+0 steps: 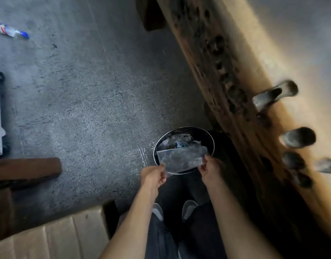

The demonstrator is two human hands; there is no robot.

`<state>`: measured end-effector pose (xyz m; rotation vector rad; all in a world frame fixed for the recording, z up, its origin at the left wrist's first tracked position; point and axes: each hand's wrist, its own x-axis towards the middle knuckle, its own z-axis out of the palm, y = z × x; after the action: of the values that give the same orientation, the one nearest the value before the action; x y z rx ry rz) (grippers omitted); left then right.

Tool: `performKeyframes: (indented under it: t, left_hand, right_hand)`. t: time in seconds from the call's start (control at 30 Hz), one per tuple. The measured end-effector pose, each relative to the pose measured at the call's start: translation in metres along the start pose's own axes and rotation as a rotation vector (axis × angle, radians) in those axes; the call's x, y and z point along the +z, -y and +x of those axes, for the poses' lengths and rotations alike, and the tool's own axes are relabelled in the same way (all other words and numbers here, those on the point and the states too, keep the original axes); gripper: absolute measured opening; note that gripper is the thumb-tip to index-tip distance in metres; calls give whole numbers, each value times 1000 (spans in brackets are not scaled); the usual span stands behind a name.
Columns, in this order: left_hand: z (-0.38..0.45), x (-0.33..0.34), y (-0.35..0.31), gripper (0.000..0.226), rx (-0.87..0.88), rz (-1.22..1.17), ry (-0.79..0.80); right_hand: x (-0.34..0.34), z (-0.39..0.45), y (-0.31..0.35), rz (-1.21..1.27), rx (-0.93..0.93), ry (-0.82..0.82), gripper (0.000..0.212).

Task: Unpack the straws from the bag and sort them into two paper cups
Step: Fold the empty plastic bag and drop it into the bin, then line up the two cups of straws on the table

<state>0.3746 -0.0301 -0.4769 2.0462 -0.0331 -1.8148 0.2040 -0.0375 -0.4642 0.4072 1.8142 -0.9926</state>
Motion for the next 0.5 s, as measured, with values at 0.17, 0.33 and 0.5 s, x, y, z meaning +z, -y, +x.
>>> performKeyframes:
  t: [0.17, 0.33, 0.5]
  left_hand:
    - [24, 12, 9, 18, -2, -69, -7]
    - [9, 4, 17, 21, 12, -31, -67]
    - [-55, -12, -3, 13, 116, 8, -91]
  right_hand:
    - [7, 26, 3, -14, 32, 67, 14]
    - [0, 7, 4, -47, 23, 59, 36]
    - [-10, -62, 1, -131, -15, 120, 10]
